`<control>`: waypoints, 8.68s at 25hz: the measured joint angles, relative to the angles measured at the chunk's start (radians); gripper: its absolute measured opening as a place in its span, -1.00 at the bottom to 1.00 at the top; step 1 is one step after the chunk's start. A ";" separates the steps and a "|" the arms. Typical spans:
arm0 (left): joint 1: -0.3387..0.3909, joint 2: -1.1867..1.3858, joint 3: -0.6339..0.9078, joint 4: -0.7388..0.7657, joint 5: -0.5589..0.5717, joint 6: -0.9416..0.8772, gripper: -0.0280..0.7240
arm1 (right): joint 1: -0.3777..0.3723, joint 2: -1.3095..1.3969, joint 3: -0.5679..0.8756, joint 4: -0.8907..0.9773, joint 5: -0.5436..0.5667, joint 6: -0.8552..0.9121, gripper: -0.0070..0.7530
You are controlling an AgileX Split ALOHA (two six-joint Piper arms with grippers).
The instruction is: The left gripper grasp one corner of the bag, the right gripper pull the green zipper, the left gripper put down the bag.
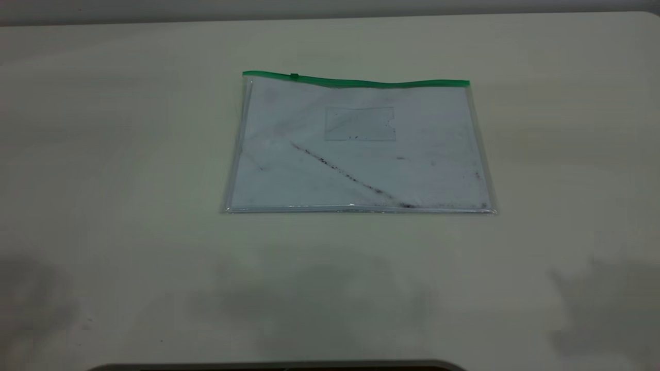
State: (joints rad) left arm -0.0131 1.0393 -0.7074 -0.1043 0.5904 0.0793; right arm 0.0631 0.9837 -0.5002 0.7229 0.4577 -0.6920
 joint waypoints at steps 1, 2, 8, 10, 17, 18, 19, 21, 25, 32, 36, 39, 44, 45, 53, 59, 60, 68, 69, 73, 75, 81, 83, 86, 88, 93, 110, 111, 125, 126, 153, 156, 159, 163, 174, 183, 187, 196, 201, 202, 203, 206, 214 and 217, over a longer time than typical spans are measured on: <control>0.000 0.056 -0.015 -0.024 -0.037 0.023 0.40 | 0.000 0.048 -0.014 0.069 -0.014 -0.078 0.29; 0.000 0.124 -0.035 -0.056 -0.072 0.047 0.40 | 0.000 0.105 -0.032 0.140 -0.019 -0.160 0.29; 0.000 0.519 -0.208 -0.338 -0.140 0.356 0.40 | 0.000 0.422 -0.175 0.559 -0.010 -0.611 0.29; 0.000 0.656 -0.284 -0.465 -0.145 0.483 0.39 | 0.000 0.512 -0.223 0.680 0.020 -0.747 0.29; 0.000 1.079 -0.587 -0.899 -0.084 0.949 0.34 | 0.000 0.762 -0.353 0.899 0.157 -0.938 0.29; 0.000 1.133 -0.630 -0.942 -0.069 0.999 0.34 | 0.000 0.784 -0.367 0.905 0.167 -0.940 0.29; 0.000 1.174 -0.663 -0.987 -0.059 1.038 0.34 | 0.000 0.799 -0.379 0.909 0.175 -0.943 0.29; 0.000 1.262 -0.734 -1.044 -0.051 1.077 0.34 | 0.000 0.821 -0.393 0.909 0.182 -0.944 0.29; 0.000 1.405 -0.871 -1.074 -0.050 1.094 0.34 | 0.000 0.836 -0.403 0.910 0.185 -0.946 0.29; -0.006 1.616 -1.099 -1.190 0.037 1.094 0.34 | 0.000 0.837 -0.403 0.911 0.185 -0.948 0.29; -0.033 1.682 -1.163 -1.196 0.050 1.094 0.34 | 0.000 0.837 -0.403 0.911 0.185 -0.948 0.29; -0.051 1.705 -1.174 -1.197 0.051 1.094 0.34 | 0.000 0.837 -0.403 0.912 0.185 -0.948 0.29; -0.062 1.723 -1.179 -1.207 0.060 1.092 0.33 | 0.000 0.837 -0.403 0.912 0.185 -0.948 0.29; -0.066 1.724 -1.180 -1.207 0.060 1.090 0.33 | 0.000 0.837 -0.403 0.912 0.185 -0.948 0.29; -0.086 1.726 -1.184 -1.198 0.072 1.093 -0.07 | 0.000 0.867 -0.403 0.914 0.188 -0.951 0.29; -0.086 1.719 -1.186 -1.136 0.108 1.102 -0.78 | 0.000 0.869 -0.427 0.935 0.193 -1.060 0.29; -0.086 1.710 -1.186 -1.118 0.124 1.108 -0.78 | 0.000 0.872 -0.440 0.936 0.196 -1.088 0.29; -0.095 1.589 -1.186 -0.983 0.297 1.245 -0.78 | 0.058 0.986 -0.564 0.940 0.233 -1.255 0.29; -0.098 1.576 -1.186 -0.967 0.317 1.272 -0.78 | 0.075 1.006 -0.584 0.940 0.233 -1.278 0.29; -0.124 1.536 -1.214 -0.903 0.373 1.322 -0.78 | 0.154 1.103 -0.673 0.939 0.236 -1.332 0.29; -0.138 1.532 -1.238 -0.860 0.414 1.325 -0.78 | 0.183 1.151 -0.721 0.939 0.237 -1.348 0.29; -0.166 1.520 -1.287 -0.672 0.521 1.328 -0.78 | 0.218 1.271 -0.837 0.920 0.248 -1.398 0.29; -0.167 1.509 -1.293 -0.641 0.533 1.331 -0.78 | 0.223 1.300 -0.862 0.915 0.251 -1.408 0.28; -0.168 1.493 -1.294 -0.618 0.540 1.361 -0.78 | 0.232 1.323 -0.888 0.912 0.267 -1.414 0.25; -0.170 1.491 -1.294 -0.617 0.541 1.376 -0.78 | 0.240 1.325 -0.892 0.913 0.271 -1.416 0.23; -0.195 1.491 -1.294 -0.609 0.528 1.409 -0.78 | 0.270 1.326 -0.892 0.913 0.276 -1.417 0.22; -0.242 1.492 -1.294 -0.603 0.496 1.512 -0.78 | 0.276 1.430 -0.960 0.911 0.270 -1.423 0.21; -0.242 1.492 -1.294 -0.601 0.494 1.513 -0.78 | 0.276 1.430 -0.961 0.911 0.270 -1.423 0.20; -0.242 1.492 -1.302 -0.594 0.476 1.515 -0.78 | 0.260 1.430 -0.961 0.888 0.270 -1.423 -0.47; -0.242 1.492 -1.302 -0.594 0.476 1.515 -0.78 | 0.259 1.430 -0.961 0.888 0.270 -1.423 -0.53; -0.216 1.494 -1.302 -0.698 0.412 1.523 -0.78 | 0.199 1.480 -0.973 0.855 0.218 -1.424 -0.89; -0.210 1.492 -1.302 -0.707 0.407 1.532 -0.78 | 0.179 1.497 -0.974 0.848 0.213 -1.424 -0.89; -0.200 1.490 -1.302 -0.718 0.391 1.533 -0.79 | 0.145 1.516 -0.975 0.820 0.193 -1.424 -0.89; -0.192 1.485 -1.302 -0.732 0.354 1.533 -0.79 | 0.089 1.546 -0.975 0.780 0.179 -1.424 -0.89; -0.191 1.484 -1.302 -0.756 0.291 1.536 -0.79 | -0.035 1.577 -0.970 0.608 0.168 -1.394 -0.89; -0.190 1.484 -1.302 -0.757 0.282 1.537 -0.79 | -0.072 1.582 -0.970 0.473 0.153 -1.340 -0.89; -0.190 1.484 -1.302 -0.758 0.283 1.537 -0.79 | -0.074 1.582 -0.970 0.452 0.153 -1.312 -0.89; -0.182 1.485 -1.302 -0.741 0.310 1.469 -0.79 | -0.074 1.517 -0.968 0.549 0.133 -1.297 -0.39; -0.179 1.527 -1.303 -0.739 0.314 1.336 -0.77 | -0.073 1.360 -0.964 0.602 0.127 -1.270 0.39; -0.179 1.539 -1.303 -0.740 0.312 1.303 -0.75 | -0.073 1.325 -0.963 0.601 0.149 -1.242 0.49; -0.179 1.555 -1.303 -0.740 0.312 1.271 -0.72 | -0.073 1.282 -0.962 0.599 0.174 -1.206 0.54; -0.185 1.590 -1.303 -0.736 0.310 1.166 -0.49 | -0.073 1.153 -0.961 0.584 0.291 -1.080 0.55; -0.181 1.500 -1.303 -0.640 0.335 1.006 0.46 | -0.052 0.764 -0.959 0.300 0.466 -0.573 0.42; -0.164 1.395 -1.303 -0.528 0.359 0.894 0.55 | -0.052 0.634 -0.959 0.127 0.521 -0.312 0.42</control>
State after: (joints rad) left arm -0.1773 2.4342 -2.0106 -0.6320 0.9489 0.9736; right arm 0.0115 1.6180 -1.4590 0.8501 0.9790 -1.0041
